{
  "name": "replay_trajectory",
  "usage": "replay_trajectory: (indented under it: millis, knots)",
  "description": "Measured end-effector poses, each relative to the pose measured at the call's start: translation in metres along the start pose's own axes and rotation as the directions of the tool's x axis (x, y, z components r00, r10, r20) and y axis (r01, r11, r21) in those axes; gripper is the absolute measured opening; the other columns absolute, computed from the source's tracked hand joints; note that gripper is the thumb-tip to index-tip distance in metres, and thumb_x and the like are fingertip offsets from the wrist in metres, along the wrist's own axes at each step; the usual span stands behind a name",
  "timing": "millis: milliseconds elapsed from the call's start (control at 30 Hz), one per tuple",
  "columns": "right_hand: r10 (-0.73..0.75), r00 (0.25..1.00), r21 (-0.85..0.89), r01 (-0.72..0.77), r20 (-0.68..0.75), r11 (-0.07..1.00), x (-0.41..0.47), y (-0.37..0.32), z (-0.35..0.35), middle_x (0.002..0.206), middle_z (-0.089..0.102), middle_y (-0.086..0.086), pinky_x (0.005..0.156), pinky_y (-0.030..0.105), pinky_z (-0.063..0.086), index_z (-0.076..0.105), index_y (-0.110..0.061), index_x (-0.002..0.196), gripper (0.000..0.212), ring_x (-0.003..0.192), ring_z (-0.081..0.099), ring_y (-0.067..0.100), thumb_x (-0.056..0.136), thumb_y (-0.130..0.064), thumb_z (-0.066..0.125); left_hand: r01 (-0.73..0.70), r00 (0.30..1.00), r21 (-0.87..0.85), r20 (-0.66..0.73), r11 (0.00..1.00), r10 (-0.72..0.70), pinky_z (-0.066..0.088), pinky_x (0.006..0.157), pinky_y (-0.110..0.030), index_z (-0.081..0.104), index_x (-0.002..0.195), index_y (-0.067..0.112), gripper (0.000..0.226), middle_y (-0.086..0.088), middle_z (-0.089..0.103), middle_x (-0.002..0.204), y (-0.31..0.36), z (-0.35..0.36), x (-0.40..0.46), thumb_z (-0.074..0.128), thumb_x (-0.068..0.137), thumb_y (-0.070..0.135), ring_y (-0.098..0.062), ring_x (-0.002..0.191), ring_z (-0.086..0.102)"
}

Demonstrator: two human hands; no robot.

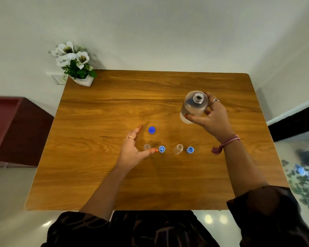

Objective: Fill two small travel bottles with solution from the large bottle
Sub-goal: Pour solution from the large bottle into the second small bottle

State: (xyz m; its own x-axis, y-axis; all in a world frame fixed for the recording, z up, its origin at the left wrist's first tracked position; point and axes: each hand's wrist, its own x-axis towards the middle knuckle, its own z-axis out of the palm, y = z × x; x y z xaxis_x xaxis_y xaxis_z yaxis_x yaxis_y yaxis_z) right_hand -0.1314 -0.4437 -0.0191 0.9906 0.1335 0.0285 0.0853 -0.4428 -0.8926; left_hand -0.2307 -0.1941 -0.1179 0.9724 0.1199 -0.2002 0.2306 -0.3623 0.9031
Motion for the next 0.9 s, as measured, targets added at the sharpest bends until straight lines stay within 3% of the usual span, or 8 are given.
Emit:
replay_trajectory:
  millis: [67,133,233,333,467,567,900]
  knots:
    - [-0.003,1.000,0.005,0.003,-0.006,1.000,-0.001,0.000,-0.004,0.121,0.060,-0.003,0.092,0.025,0.051,0.049,-0.016,0.127,0.075,0.112,0.057,0.010,0.063,-0.028,0.086,-0.085,0.996,0.102,0.001,0.991,0.086,0.043,0.104,-0.030,0.039,0.143,0.023,0.094,0.002,0.045,0.141,0.019,0.005,-0.002,0.085,0.064,0.044,-0.009,0.124,0.046]
    - [-0.003,1.000,0.007,0.003,-0.020,1.000,-0.001,0.000,-0.007,0.122,0.059,-0.002,0.093,0.024,0.051,0.049,-0.015,0.128,0.076,0.114,0.056,0.010,0.063,-0.026,0.086,-0.133,0.991,0.155,0.039,0.979,0.129,0.043,0.095,-0.022,0.038,0.143,0.025,0.089,0.007,0.044,0.140,0.039,0.017,-0.006,0.082,0.068,0.045,-0.003,0.112,0.049]
    - [-0.001,1.000,0.007,0.001,-0.022,1.000,0.000,-0.001,-0.013,0.127,0.057,0.000,0.096,0.028,0.050,0.047,-0.013,0.132,0.079,0.118,0.054,0.014,0.064,-0.023,0.086,-0.182,0.977,0.203,0.145,0.962,0.154,0.033,0.106,-0.023,0.035,0.145,0.024,0.087,0.012,0.043,0.138,0.057,0.044,-0.013,0.079,0.073,0.043,-0.011,0.129,0.044]
    - [-0.007,1.000,0.002,0.007,-0.003,1.000,0.000,0.001,-0.018,0.126,0.057,0.000,0.097,0.031,0.050,0.047,-0.012,0.132,0.079,0.117,0.055,0.013,0.064,-0.023,0.086,-0.117,0.980,0.308,0.188,0.944,0.060,0.026,0.108,-0.024,0.028,0.149,0.021,0.089,0.000,0.040,0.150,0.060,0.072,-0.013,0.078,0.077,0.035,-0.016,0.137,0.037]
    - [-0.005,1.000,-0.010,0.005,0.010,1.000,-0.001,0.007,-0.024,0.127,0.057,0.001,0.099,0.031,0.049,0.046,-0.012,0.132,0.079,0.119,0.054,0.014,0.064,-0.022,0.086,0.009,0.982,0.406,0.166,0.914,-0.084,0.030,0.109,-0.026,0.027,0.149,0.016,0.085,-0.004,0.038,0.152,0.054,0.097,-0.006,0.076,0.081,0.023,-0.020,0.139,0.036]
    - [-0.017,1.000,-0.009,0.018,0.020,1.000,-0.003,0.009,-0.028,0.123,0.058,-0.002,0.094,0.024,0.050,0.048,-0.014,0.129,0.075,0.116,0.056,0.014,0.064,-0.022,0.086,0.059,0.983,0.444,0.129,0.894,-0.129,0.035,0.107,-0.026,0.034,0.146,0.016,0.076,-0.005,0.045,0.148,0.048,0.107,0.000,0.074,0.082,0.018,-0.020,0.135,0.043]
    - [-0.026,0.999,-0.041,0.027,0.028,0.999,0.003,0.015,-0.042,0.126,0.057,0.001,0.098,0.031,0.049,0.047,-0.012,0.132,0.078,0.117,0.054,0.013,0.065,-0.023,0.085,0.101,0.979,0.449,0.115,0.888,-0.170,0.041,0.081,-0.017,0.058,0.125,0.023,0.045,0.001,0.065,0.119,0.041,0.118,0.011,0.073,0.083,0.023,-0.010,0.104,0.059]
